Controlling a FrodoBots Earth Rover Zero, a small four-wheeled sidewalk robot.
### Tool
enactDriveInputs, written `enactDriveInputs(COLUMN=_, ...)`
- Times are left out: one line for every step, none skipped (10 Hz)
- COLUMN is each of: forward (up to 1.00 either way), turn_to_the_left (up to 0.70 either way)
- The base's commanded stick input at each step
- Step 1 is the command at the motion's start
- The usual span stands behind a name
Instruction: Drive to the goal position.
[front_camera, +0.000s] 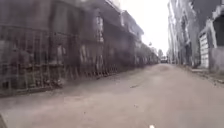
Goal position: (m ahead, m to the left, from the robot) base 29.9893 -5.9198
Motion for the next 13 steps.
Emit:
enactDriveInputs(forward=1.0, turn_to_the_left=-0.27)
enactDriveInputs(forward=1.0, turn_to_the_left=-0.27)
enactDriveInputs(forward=1.0, turn_to_the_left=-0.13)
enactDriveInputs(forward=1.0, turn_to_the_left=0.0)
enactDriveInputs(forward=1.0, turn_to_the_left=0.0)
enactDriveInputs(forward=1.0, turn_to_the_left=0.0)
enactDriveInputs(forward=1.0, turn_to_the_left=0.0)
enactDriveInputs(forward=1.0, turn_to_the_left=0.0)
enactDriveInputs(forward=1.0, turn_to_the_left=0.0)
enactDriveInputs(forward=1.0, turn_to_the_left=0.0)
enactDriveInputs(forward=1.0, turn_to_the_left=0.0)
enactDriveInputs(forward=1.0, turn_to_the_left=0.0)
enactDriveInputs(forward=1.0, turn_to_the_left=0.0)
